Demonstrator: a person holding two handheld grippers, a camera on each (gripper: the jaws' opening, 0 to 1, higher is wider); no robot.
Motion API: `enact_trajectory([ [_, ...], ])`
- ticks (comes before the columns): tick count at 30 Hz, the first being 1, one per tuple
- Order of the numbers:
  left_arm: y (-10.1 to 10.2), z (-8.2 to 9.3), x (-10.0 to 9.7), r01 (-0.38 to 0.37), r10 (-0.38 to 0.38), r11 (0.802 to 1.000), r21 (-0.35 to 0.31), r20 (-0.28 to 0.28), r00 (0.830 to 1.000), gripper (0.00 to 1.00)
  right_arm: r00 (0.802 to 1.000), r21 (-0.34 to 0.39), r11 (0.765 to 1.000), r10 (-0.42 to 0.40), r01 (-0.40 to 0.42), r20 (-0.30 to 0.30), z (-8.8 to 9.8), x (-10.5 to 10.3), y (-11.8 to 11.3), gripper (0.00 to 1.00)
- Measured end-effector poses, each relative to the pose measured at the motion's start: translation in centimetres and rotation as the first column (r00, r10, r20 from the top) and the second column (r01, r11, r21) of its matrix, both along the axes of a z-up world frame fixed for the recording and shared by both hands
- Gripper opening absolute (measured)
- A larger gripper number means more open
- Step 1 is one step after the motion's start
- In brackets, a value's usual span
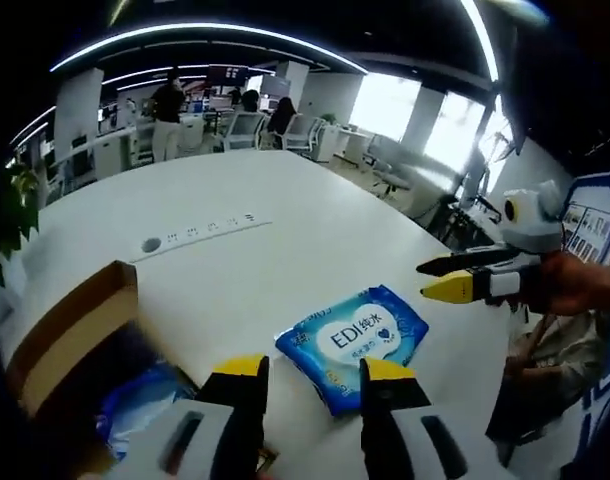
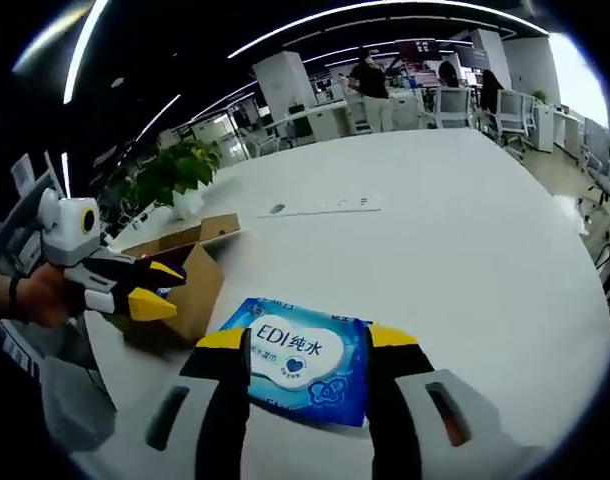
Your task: Operate the shoe box by opening the lid, removing the specified soft item, and placing it in the target area until the item is outside and the box remains undamaged.
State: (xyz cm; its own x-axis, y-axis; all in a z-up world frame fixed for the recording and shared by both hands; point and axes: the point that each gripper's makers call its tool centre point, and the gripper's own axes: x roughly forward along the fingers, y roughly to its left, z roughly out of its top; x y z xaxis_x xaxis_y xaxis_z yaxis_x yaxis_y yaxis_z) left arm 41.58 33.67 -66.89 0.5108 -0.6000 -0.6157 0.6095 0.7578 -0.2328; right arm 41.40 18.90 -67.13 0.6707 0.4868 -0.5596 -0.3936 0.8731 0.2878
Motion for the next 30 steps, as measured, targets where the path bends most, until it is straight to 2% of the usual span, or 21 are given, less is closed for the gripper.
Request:
enact_trajectory([
  [8, 3.9, 1.8, -0.1, -0.037, 0.037, 0.999, -0.002, 0.043, 0.998, 0.42, 0.999, -0.009, 0.999, 0.048, -0.048, 0.004, 0.4, -0.4, 2.5, 0.47],
  [12, 5.9, 2.0, -0.2, -0.063, 0.063, 0.998, 0.005, 0.054, 0.997, 0.42, 0.996, -0.013, 0.996, 0.085, -0.085, 0.004, 0.5, -0.4, 4.2, 0.47],
  [17, 9.7, 2.7, -0.9, -0.126, 0.125, 0.992, 0.005, 0.065, 0.99, 0.42, 0.99, -0.014, 0.99, 0.144, -0.144, 0.006, 0.7, 0.3, 7.8, 0.48],
  [22, 13.2, 2.5, -1.1, -0.185, 0.184, 0.983, 0.005, 0.067, 0.981, 0.42, 0.978, -0.007, 0.978, 0.209, -0.209, 0.016, 1.1, 0.7, 12.0, 0.47],
  [23, 14.7, 2.5, -1.4, -0.212, 0.211, 0.977, 0.005, 0.066, 0.975, 0.42, 0.975, -0.005, 0.975, 0.22, -0.22, 0.016, 1.2, 0.8, 12.7, 0.47],
  [30, 20.3, 2.6, -2.6, -0.301, 0.3, 0.954, 0.007, 0.068, 0.952, 0.42, 0.951, -0.012, 0.951, 0.31, -0.31, 0.013, 1.1, 0.7, 18.2, 0.46],
])
